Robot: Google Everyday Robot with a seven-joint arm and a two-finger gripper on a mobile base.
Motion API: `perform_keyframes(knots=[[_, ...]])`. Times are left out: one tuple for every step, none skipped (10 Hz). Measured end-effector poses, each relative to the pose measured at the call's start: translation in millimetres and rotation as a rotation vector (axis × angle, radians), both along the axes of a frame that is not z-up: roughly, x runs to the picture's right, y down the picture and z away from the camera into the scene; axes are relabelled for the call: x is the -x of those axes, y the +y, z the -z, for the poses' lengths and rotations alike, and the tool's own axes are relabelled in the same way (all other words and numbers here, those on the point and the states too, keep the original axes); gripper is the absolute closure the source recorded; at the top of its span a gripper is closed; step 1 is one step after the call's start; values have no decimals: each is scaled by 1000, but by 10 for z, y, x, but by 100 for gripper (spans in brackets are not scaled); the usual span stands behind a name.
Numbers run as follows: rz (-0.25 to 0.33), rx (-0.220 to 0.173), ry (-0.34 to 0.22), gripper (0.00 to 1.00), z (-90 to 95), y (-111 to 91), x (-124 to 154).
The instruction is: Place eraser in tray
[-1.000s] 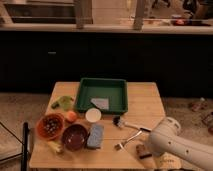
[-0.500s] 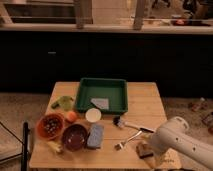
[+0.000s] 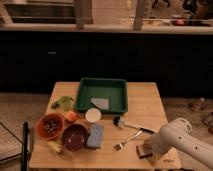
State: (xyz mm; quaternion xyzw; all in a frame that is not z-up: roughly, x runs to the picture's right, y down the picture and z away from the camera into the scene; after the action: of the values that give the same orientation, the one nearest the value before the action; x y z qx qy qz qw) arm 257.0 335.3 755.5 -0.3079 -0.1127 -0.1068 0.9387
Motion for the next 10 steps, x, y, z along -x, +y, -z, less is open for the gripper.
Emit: perform_keyframes(knots=[[-1,1,-1,68,4,7,3],[-2,2,-2,76,13,11,5],[-3,1,-1,87,27,9,2],[-5,-2,1,95,41,2,6],[-9,-3,5,100,67,-6,10],[-8,-7,5,100,93,-22,26],[-6,-13,4,100,125,-39,48],[-3,-17,2,100,153,-53,72],[2,-27,0,100,207,-85,112],[8,-35,0,100,260,-115,143]])
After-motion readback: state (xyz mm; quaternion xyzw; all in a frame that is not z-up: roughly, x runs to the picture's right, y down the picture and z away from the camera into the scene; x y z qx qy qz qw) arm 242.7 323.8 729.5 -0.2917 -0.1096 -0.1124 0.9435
